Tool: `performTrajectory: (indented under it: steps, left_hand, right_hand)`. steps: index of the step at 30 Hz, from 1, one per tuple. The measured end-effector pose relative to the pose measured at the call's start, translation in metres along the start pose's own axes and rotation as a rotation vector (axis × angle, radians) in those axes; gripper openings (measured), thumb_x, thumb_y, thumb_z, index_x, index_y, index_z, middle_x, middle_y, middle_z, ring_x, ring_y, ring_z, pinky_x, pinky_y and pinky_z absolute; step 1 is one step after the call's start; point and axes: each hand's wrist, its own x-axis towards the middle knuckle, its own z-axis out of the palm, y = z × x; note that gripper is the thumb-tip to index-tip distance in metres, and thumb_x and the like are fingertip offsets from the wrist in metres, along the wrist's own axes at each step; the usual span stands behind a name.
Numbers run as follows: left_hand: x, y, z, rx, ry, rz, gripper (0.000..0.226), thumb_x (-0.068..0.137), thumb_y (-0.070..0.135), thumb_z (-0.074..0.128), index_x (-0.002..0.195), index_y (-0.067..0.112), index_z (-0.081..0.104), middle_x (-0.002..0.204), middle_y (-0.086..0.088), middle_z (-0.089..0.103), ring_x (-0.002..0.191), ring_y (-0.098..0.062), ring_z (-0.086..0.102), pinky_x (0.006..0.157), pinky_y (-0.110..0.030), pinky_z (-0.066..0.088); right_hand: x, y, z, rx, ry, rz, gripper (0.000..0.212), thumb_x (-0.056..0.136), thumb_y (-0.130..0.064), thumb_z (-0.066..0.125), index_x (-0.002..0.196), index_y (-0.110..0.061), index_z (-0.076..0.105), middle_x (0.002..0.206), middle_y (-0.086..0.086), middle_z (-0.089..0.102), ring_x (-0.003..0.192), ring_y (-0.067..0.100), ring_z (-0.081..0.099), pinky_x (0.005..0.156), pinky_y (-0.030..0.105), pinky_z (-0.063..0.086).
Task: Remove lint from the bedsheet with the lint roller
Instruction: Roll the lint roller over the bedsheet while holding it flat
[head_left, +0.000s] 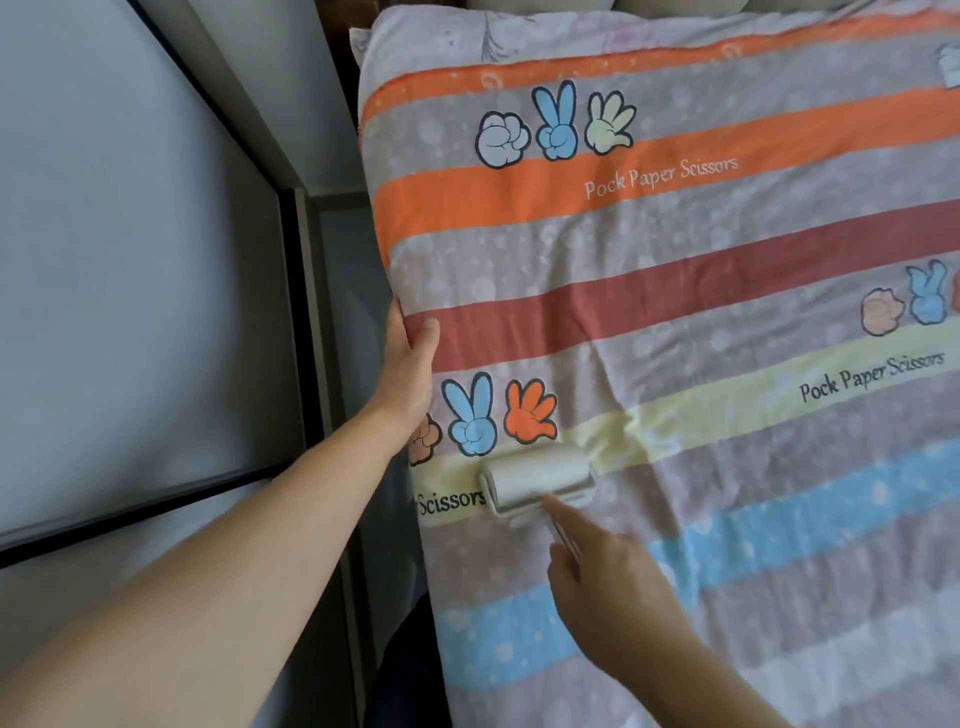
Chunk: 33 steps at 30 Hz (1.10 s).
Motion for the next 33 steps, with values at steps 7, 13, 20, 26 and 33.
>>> performTrajectory:
  steps: [7,13,20,26,33]
  left_hand:
    - [-0.031,-0.026,0.001,-0.156,0.045,-0.12,0.046,0.106,0.054,0.033,0.149,0.037,0.039,0.135,0.005,0.063,0.119,-0.014,0.065,0.105,-0.041,0.051]
    - [-0.041,-0.027,-0.002,-0.332,0.077,-0.251,0.062,0.103,0.065,0.023,0.122,0.027,0.068,0.111,-0.003,0.077,0.102,-0.02,0.074,0.096,-0.042,0.055]
    - [-0.039,-0.031,-0.017,-0.399,0.171,-0.235,0.067,0.104,0.065,0.018,0.141,0.025,0.056,0.128,0.0,0.07,0.118,-0.018,0.067,0.107,-0.042,0.046]
    - [-0.046,-0.027,-0.016,-0.355,0.233,-0.225,0.063,0.103,0.065,0.025,0.145,0.025,0.05,0.139,-0.003,0.062,0.12,-0.016,0.063,0.109,-0.042,0.045]
    - [-0.046,-0.003,0.01,-0.003,0.196,-0.108,0.047,0.105,0.057,0.033,0.14,0.029,0.046,0.118,-0.001,0.07,0.1,-0.016,0.071,0.084,-0.035,0.057]
  right_hand:
    - [-0.021,-0.013,-0.048,0.027,0.004,-0.012,0.046,0.091,-0.03,0.053,0.132,-0.051,0.049,0.066,-0.018,0.055,0.057,-0.004,0.052,0.06,0.021,0.042]
    - [0.059,-0.097,-0.064,0.089,0.144,-0.198,0.048,0.095,-0.022,0.044,0.141,-0.037,0.044,0.1,0.001,0.065,0.078,0.018,0.058,0.074,0.033,0.052]
    - [0.086,-0.121,-0.03,-0.171,0.079,-0.174,0.041,0.093,-0.015,0.044,0.132,-0.024,0.045,0.078,0.002,0.046,0.075,0.024,0.047,0.06,0.031,0.039]
    - [0.029,-0.049,0.013,-0.281,0.017,-0.123,0.055,0.093,-0.014,0.043,0.143,-0.03,0.028,0.093,0.004,0.06,0.086,0.027,0.062,0.061,0.031,0.041]
    - [-0.037,0.013,0.017,-0.089,-0.081,-0.08,0.053,0.097,-0.031,0.036,0.147,-0.043,0.023,0.107,0.002,0.062,0.098,0.025,0.059,0.076,0.034,0.045]
